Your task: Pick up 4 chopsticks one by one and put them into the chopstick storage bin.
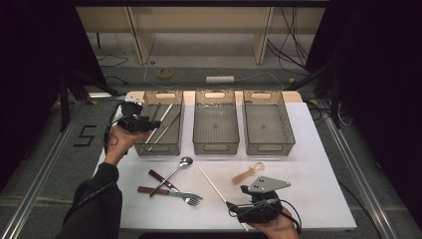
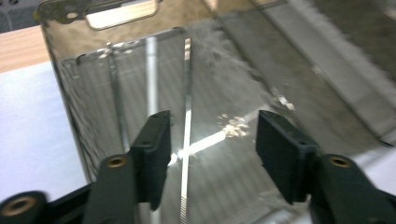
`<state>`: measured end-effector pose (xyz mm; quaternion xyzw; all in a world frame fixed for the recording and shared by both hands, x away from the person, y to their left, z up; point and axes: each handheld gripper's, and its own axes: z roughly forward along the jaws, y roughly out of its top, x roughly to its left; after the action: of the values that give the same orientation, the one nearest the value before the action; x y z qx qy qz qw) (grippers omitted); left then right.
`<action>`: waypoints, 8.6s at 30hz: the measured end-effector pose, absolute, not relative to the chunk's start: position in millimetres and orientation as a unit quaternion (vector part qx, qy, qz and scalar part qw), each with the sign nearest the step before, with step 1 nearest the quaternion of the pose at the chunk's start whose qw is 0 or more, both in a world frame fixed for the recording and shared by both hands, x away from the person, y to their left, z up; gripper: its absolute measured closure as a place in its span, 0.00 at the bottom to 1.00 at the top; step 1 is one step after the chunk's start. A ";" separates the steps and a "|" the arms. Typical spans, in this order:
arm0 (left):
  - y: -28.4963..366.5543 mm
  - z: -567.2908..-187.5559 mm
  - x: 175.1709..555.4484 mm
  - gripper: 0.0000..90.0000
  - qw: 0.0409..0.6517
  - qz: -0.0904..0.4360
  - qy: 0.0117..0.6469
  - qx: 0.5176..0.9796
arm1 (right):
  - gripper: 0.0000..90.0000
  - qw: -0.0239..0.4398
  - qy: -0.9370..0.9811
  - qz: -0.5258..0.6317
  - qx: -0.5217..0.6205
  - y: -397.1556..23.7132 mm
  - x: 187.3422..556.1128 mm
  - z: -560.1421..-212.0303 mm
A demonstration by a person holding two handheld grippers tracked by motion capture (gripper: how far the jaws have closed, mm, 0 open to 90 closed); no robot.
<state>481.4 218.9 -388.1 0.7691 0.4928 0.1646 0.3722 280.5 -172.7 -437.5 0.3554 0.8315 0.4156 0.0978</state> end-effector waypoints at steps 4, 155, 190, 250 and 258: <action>216.8 -383.3 460.9 0.39 0.385 0.168 0.475 0.773 | 0.39 0.101 0.833 0.400 0.369 -173.0 282.0 -440.8; 43.5 -465.8 364.0 0.53 0.282 0.077 0.063 0.954 | 0.94 0.081 0.915 0.249 0.307 -159.7 293.5 -426.9; 41.4 -433.3 349.1 0.93 0.231 0.103 -0.085 0.964 | 0.85 0.116 0.911 0.283 0.277 -176.2 301.4 -425.4; 166.7 -368.2 438.3 0.94 0.325 0.166 0.345 0.865 | 0.31 0.142 0.780 0.492 0.360 -209.5 292.7 -424.6; 183.0 -365.0 468.2 0.94 0.323 0.187 0.391 0.841 | 0.31 0.140 0.786 0.489 0.351 -205.7 289.8 -425.2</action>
<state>468.2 183.0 -365.0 0.8411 0.3911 0.1873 0.3233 289.8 -205.7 -425.2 0.3506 0.7864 0.4891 0.1396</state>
